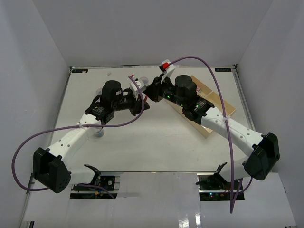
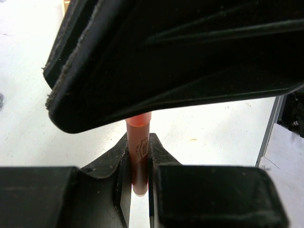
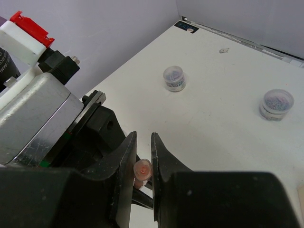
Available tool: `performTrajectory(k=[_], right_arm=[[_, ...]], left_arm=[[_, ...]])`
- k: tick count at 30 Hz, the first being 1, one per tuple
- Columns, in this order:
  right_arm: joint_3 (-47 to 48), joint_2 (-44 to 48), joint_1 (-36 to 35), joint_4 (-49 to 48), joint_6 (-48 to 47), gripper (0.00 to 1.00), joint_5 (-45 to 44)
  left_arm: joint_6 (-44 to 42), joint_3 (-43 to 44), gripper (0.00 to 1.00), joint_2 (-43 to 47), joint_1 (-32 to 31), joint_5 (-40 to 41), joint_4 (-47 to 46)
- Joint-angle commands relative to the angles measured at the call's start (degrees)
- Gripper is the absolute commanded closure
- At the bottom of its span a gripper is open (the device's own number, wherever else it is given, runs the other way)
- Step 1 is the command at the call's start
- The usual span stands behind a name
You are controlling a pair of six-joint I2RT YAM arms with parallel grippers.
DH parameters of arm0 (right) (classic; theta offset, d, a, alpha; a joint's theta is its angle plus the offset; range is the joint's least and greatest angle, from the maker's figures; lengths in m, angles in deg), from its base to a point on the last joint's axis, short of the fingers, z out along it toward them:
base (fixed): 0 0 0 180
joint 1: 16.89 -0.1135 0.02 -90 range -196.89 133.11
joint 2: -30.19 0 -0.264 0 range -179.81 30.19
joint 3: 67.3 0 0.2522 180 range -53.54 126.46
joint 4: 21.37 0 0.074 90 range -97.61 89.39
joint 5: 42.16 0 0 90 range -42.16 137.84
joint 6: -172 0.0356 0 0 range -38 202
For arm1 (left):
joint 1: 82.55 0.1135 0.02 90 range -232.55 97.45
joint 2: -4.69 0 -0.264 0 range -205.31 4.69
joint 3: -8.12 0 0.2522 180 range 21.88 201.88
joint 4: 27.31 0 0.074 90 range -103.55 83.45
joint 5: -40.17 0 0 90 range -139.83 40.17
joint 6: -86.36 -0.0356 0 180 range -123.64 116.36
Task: Sort the stationery into containers
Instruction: Close the pen cap on the pen.
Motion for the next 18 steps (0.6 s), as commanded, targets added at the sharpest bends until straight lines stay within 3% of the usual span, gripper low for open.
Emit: performTrajectory(k=[1, 18], right_arm=[[-7.6, -6.7, -3.7, 28.0, -1.4, 0.92, 10.6], [-9.6, -9.2, -3.7, 27.6, -1.8, 0.92, 12.4]], left_arm=[[2.0, 11.1, 1.0, 6.0, 0.3, 1.7, -27.3], [2.4, 12.9, 1.0, 5.9, 0.3, 1.7, -29.4]])
